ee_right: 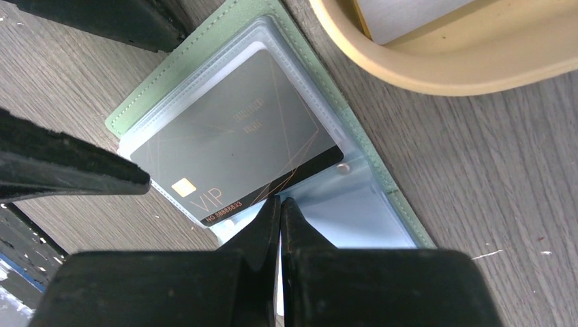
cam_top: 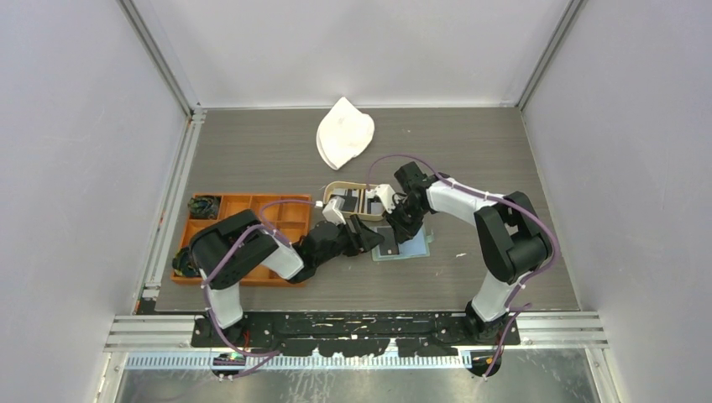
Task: Put the credit cards into the card holder
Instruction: Close the card holder at the center of the board.
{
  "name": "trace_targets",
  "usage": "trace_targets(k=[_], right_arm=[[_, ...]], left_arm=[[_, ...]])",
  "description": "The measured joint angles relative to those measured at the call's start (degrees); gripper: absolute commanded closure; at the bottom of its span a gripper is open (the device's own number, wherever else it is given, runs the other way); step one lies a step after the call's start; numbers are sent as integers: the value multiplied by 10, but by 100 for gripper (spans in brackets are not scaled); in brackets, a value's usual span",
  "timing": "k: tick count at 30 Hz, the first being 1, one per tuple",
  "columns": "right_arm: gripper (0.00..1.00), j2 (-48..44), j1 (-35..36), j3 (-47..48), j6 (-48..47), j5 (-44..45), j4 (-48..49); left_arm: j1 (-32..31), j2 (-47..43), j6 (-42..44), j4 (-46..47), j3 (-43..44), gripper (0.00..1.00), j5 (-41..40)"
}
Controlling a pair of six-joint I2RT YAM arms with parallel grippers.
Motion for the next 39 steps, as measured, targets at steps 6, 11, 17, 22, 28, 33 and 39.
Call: trace_targets(k=[6,11,17,22,28,33,39], right_arm=[[96,7,-2,8,5,0,-10],[96,9,-8,10,6,-4,-19],[96,9,-17,10,7,-9,-26],[96,9,-26,10,8,-16,-29],[95,9,-41,10,10,-39,-31],[95,9,-65,10,16,-70,-33],[94,9,-90,10,23,-94,-34]], left_arm=[[9,42,-16,89,-15,50,7],[11,51,-17,106,-16,54,31],[9,51,-17,129,-21,56,55],[0,51,-17,155,-21,56,68],[-5,51,-18,177,-21,56,81],[-7,52,-19,188,-8,56,90],[-8,73,-20,194,29,56,97]])
